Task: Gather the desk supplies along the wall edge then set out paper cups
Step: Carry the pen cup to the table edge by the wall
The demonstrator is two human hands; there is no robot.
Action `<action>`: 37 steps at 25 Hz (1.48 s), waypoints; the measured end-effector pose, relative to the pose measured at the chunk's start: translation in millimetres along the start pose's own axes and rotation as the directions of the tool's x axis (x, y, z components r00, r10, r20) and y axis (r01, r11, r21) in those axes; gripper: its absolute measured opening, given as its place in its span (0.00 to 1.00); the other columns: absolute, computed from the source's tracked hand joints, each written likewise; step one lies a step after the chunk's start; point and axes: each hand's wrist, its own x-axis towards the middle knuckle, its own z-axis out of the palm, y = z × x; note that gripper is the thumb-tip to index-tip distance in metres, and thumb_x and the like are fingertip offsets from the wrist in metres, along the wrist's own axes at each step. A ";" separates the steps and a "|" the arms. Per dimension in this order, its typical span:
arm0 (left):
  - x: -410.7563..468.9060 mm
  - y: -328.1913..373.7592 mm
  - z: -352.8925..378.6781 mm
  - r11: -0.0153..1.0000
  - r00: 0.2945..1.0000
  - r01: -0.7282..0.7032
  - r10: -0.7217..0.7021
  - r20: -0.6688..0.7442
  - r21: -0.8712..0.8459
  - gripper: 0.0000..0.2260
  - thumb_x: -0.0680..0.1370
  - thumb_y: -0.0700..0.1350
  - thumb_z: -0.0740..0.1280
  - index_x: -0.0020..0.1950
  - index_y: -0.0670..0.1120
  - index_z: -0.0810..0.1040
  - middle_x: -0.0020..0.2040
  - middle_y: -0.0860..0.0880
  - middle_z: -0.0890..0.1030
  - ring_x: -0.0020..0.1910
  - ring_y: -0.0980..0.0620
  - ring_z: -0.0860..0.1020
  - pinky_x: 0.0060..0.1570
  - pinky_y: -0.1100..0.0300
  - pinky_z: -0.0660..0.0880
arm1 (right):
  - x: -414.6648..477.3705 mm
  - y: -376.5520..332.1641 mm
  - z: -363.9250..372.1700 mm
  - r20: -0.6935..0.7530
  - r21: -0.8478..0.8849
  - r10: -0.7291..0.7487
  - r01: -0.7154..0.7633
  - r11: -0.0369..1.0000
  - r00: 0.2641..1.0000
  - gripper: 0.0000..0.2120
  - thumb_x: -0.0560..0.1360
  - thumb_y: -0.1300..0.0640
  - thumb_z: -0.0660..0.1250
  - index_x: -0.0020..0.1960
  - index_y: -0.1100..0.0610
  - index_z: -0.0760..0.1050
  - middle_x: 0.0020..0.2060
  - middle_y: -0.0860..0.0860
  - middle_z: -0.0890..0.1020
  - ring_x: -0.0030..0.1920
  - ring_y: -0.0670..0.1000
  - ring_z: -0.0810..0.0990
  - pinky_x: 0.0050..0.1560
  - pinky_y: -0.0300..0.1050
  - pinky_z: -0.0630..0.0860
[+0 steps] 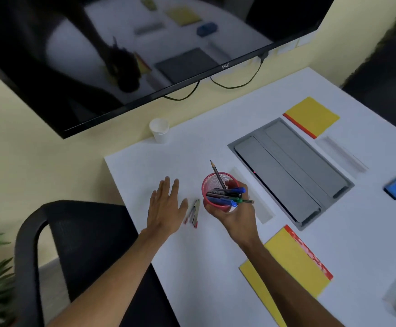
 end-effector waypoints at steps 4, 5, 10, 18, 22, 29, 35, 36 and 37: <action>58.1 -11.6 12.2 0.999 0.999 0.020 -0.021 0.035 0.038 0.30 0.84 0.57 0.53 0.82 0.48 0.48 0.82 0.44 0.45 0.81 0.46 0.46 0.79 0.48 0.48 | 66.5 7.5 18.5 -0.041 -0.057 0.031 -0.034 0.998 0.999 0.33 0.67 0.60 0.80 0.68 0.55 0.70 0.59 0.49 0.80 0.53 0.38 0.82 0.48 0.31 0.79; 71.7 -12.2 16.9 0.998 0.999 0.022 -0.024 0.037 0.052 0.30 0.84 0.58 0.53 0.82 0.48 0.47 0.82 0.44 0.45 0.81 0.45 0.46 0.79 0.48 0.48 | 81.3 9.1 21.9 -0.044 -0.117 0.009 -0.014 0.993 0.999 0.32 0.67 0.55 0.81 0.67 0.54 0.72 0.56 0.46 0.81 0.53 0.39 0.82 0.48 0.30 0.79; 124.9 -17.1 46.8 0.988 0.999 0.018 -0.011 -0.050 0.155 0.31 0.83 0.60 0.51 0.82 0.47 0.47 0.82 0.43 0.43 0.81 0.42 0.43 0.79 0.44 0.45 | 161.6 20.6 45.6 -0.020 -0.088 0.021 -0.023 0.996 1.000 0.34 0.68 0.64 0.79 0.69 0.56 0.67 0.64 0.54 0.77 0.56 0.47 0.82 0.46 0.32 0.79; 145.1 -30.6 83.6 0.968 0.988 0.053 -0.015 -0.153 0.245 0.33 0.82 0.63 0.43 0.82 0.44 0.51 0.82 0.41 0.50 0.81 0.42 0.47 0.76 0.37 0.46 | 250.4 21.9 94.7 -0.014 -0.191 -0.104 0.100 0.977 0.994 0.37 0.65 0.52 0.82 0.68 0.54 0.67 0.60 0.48 0.79 0.54 0.47 0.80 0.46 0.26 0.77; 144.3 -32.6 92.6 0.963 0.977 0.040 0.018 -0.212 0.267 0.34 0.82 0.63 0.40 0.81 0.44 0.51 0.81 0.39 0.51 0.81 0.41 0.48 0.76 0.37 0.48 | 283.1 23.2 113.6 0.000 -0.230 -0.131 0.127 0.965 0.991 0.37 0.65 0.50 0.81 0.68 0.54 0.67 0.58 0.46 0.79 0.54 0.46 0.80 0.47 0.28 0.78; 145.6 -34.5 97.5 0.961 0.974 0.052 0.012 -0.228 0.270 0.34 0.82 0.64 0.41 0.81 0.43 0.49 0.81 0.40 0.48 0.81 0.41 0.45 0.76 0.37 0.48 | 315.5 27.1 128.1 -0.011 -0.251 -0.101 0.095 0.963 0.995 0.37 0.65 0.50 0.81 0.68 0.54 0.67 0.53 0.43 0.78 0.48 0.43 0.79 0.39 0.21 0.74; 147.2 -36.5 102.6 0.963 0.969 0.051 0.016 -0.247 0.265 0.35 0.82 0.65 0.43 0.81 0.43 0.49 0.81 0.40 0.48 0.81 0.41 0.45 0.76 0.37 0.48 | 323.4 30.4 132.0 -0.025 -0.261 -0.100 0.090 0.961 0.995 0.38 0.65 0.50 0.81 0.69 0.55 0.67 0.53 0.43 0.77 0.45 0.40 0.77 0.38 0.19 0.71; 147.6 -37.7 104.2 0.963 0.967 0.046 0.024 -0.255 0.265 0.35 0.82 0.65 0.43 0.81 0.43 0.49 0.81 0.40 0.48 0.81 0.41 0.45 0.76 0.36 0.48 | 323.3 30.5 132.4 -0.024 -0.268 -0.094 0.084 0.960 0.995 0.38 0.66 0.51 0.81 0.70 0.55 0.67 0.54 0.44 0.77 0.45 0.40 0.77 0.37 0.18 0.71; 148.3 -39.2 105.4 0.964 0.965 0.040 0.031 -0.260 0.264 0.35 0.82 0.64 0.44 0.81 0.43 0.49 0.82 0.40 0.49 0.81 0.41 0.45 0.76 0.36 0.48 | 322.6 30.0 132.5 -0.018 -0.278 -0.084 0.076 0.958 0.996 0.38 0.66 0.51 0.80 0.71 0.56 0.66 0.56 0.45 0.78 0.46 0.41 0.77 0.36 0.18 0.70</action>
